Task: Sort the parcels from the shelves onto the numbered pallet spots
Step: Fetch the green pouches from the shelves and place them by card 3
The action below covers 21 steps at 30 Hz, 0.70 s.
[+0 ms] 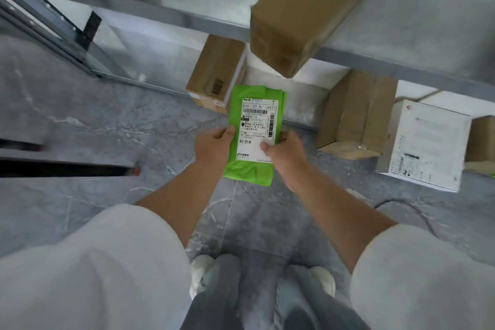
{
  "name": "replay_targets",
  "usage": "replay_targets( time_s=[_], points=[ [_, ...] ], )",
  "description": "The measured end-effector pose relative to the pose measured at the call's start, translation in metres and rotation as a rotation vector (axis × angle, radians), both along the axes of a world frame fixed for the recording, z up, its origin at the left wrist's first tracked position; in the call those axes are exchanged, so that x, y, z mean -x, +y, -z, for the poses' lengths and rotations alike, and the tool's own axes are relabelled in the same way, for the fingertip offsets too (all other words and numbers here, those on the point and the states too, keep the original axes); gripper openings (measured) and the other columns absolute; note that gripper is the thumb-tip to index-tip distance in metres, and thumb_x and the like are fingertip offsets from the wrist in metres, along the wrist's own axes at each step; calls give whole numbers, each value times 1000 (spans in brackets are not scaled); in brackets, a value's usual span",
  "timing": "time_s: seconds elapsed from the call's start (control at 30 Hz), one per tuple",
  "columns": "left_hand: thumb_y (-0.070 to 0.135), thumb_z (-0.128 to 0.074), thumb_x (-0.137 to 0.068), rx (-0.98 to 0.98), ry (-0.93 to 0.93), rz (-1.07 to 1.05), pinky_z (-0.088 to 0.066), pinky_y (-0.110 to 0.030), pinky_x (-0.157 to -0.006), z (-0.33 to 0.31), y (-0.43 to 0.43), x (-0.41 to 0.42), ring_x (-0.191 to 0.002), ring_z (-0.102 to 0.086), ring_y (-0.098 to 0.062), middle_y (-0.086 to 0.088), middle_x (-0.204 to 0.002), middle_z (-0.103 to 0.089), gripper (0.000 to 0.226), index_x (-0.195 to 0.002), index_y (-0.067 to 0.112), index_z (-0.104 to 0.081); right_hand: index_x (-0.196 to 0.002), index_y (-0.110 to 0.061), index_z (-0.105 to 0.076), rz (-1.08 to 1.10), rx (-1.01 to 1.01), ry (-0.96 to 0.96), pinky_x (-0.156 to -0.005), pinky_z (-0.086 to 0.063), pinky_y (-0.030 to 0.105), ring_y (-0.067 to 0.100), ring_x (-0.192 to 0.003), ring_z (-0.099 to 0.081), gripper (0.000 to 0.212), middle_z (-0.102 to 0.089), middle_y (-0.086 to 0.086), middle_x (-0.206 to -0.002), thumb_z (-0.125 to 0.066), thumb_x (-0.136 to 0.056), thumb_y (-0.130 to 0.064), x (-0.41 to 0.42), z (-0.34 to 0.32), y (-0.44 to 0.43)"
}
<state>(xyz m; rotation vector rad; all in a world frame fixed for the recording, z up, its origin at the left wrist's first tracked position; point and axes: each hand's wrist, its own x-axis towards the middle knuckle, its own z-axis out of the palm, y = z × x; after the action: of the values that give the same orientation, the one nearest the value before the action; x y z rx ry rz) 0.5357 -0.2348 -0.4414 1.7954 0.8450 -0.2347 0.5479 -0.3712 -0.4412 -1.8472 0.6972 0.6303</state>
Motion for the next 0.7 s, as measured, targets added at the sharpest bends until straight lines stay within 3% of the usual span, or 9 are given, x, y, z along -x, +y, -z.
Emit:
replay_targets(
  time_s=[0.1, 0.23, 0.33, 0.4, 0.47, 0.53, 0.6, 0.7],
  points=[
    [23, -68, -89, 91, 65, -94, -53, -34, -90, -44, 2, 25, -92, -66, -18, -6, -97, -71, 28, -109, 4, -72, -115, 0, -60, 4, -23, 20, -76, -48, 30, 28, -102, -65, 27, -67, 14, -113, -62, -94, -17, 23, -48, 1],
    [32, -81, -72, 317, 204, -314, -53, -44, -95, -83, 11, 66, -96, -70, -27, -7, -98, -74, 22, -87, 17, -77, -117, -4, -55, 9, -24, 35, -84, -52, 39, 26, -98, -63, 34, -66, 10, -111, -52, -99, -32, 58, -102, 8],
    [22, -78, -79, 371, 177, -360, -53, -44, -95, -120, 14, 90, -96, -70, -27, -9, -95, -74, 5, -79, 19, -75, -113, -5, -56, -34, -4, 14, -86, -52, 42, 28, -98, -64, 31, -67, 12, -110, -53, -98, -32, 77, -137, 10],
    [20, -76, -81, 367, 122, -383, -52, -44, -96, -145, 19, 98, -98, -70, -26, -9, -97, -74, 2, -81, 19, -74, -113, -3, -58, -65, -14, -13, -71, -52, 31, 25, -92, -64, 30, -68, 13, -107, -53, -99, -29, 85, -158, 11],
    [24, -76, -81, 350, 82, -380, -52, -44, -97, -169, 24, 106, -99, -69, -25, -8, -100, -74, 5, -82, 20, -75, -111, 0, -60, -130, -14, -32, -52, -41, 20, 21, -83, -61, 31, -67, 11, -101, -52, -99, -28, 91, -182, 13],
    [31, -78, -78, 325, 68, -422, -52, -44, -96, -193, 26, 116, -97, -70, -25, -6, -100, -75, 13, -84, 20, -76, -109, 1, -61, -155, -38, -63, -47, -39, 15, 19, -78, -60, 30, -66, 9, -96, -53, -98, -26, 97, -209, 15],
    [35, -79, -74, 344, 33, -479, -54, -43, -93, -226, 22, 124, -93, -71, -24, -4, -98, -75, 28, -95, 17, -77, -109, -1, -61, -142, -74, -94, -52, -44, 12, 15, -76, -62, 28, -67, 7, -97, -54, -98, -26, 103, -244, 15],
    [32, -77, -79, 325, -33, -520, -55, -41, -91, -279, 9, 140, -92, -71, -23, -5, -97, -75, 30, -102, 13, -76, -106, -7, -60, -156, -138, -117, -69, -53, 26, 15, -82, -65, 21, -69, 4, -98, -56, -98, -25, 112, -299, 5]
  ],
)
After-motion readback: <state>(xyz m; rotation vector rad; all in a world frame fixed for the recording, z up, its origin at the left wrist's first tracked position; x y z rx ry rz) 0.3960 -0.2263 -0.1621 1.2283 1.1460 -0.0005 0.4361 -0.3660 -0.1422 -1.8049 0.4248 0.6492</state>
